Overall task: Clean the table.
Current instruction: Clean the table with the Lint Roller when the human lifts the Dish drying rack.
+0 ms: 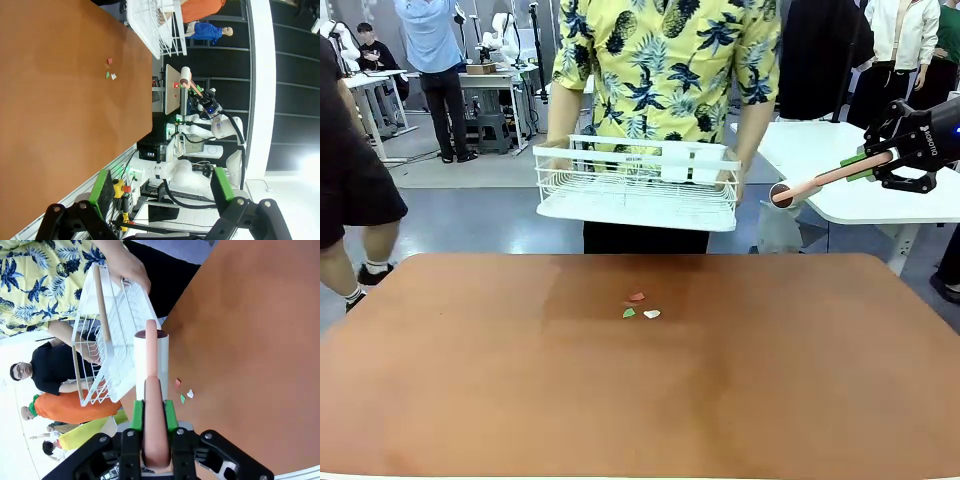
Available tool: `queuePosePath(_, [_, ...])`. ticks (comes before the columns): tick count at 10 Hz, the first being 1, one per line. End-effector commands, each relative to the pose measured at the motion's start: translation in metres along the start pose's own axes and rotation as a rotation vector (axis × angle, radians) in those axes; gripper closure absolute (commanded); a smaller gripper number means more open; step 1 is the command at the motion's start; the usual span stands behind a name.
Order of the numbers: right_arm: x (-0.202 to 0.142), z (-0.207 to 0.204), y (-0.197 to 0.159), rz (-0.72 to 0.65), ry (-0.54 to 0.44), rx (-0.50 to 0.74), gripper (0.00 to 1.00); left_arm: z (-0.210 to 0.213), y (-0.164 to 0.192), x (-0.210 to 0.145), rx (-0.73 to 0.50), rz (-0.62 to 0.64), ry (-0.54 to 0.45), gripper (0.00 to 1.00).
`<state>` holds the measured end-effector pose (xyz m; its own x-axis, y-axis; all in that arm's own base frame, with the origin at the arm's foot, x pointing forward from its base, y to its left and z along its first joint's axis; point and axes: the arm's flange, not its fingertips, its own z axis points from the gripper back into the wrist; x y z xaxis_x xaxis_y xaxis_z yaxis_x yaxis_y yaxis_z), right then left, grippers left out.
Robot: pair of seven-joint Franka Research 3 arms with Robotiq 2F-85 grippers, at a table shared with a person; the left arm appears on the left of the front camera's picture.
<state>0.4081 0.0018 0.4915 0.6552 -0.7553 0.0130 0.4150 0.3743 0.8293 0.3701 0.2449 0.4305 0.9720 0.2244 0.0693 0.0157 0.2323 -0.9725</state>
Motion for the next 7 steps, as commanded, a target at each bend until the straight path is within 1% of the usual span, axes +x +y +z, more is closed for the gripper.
queuePosePath(1, [0.0, 0.0, 0.001, 0.001, 0.0, 0.002, 1.0, 0.001, 0.0, -0.004, -0.006, -0.003, -0.001, 0.0])
queuePosePath(2, [0.0, 0.0, 0.001, 0.001, 0.0, 0.002, 1.0, 0.001, 0.0, -0.004, -0.006, -0.003, -0.001, 0.0])
queuePosePath(3, [0.0, 0.0, 0.0, 0.0, 0.0, 0.0, 0.79, 0.001, 0.0, -0.004, -0.006, -0.003, -0.001, 0.0])
queuePosePath(4, [0.006, 0.005, 0.018, 0.093, 0.018, -0.023, 0.79, 0.001, 0.0, -0.004, -0.006, -0.003, -0.001, 0.0])
queuePosePath(5, [0.012, 0.0, 0.036, 0.187, 0.09, -0.08, 0.79, 0.001, 0.0, -0.004, -0.006, -0.003, -0.001, 0.0])
queuePosePath(6, [0.014, -0.013, 0.05, 0.289, 0.136, -0.117, 0.79, 0.001, 0.0, -0.004, -0.006, -0.003, -0.001, 0.0])
queuePosePath(7, [0.016, -0.036, 0.062, 0.399, 0.226, -0.175, 0.79, 0.001, 0.0, -0.004, -0.006, -0.003, -0.001, 0.0])
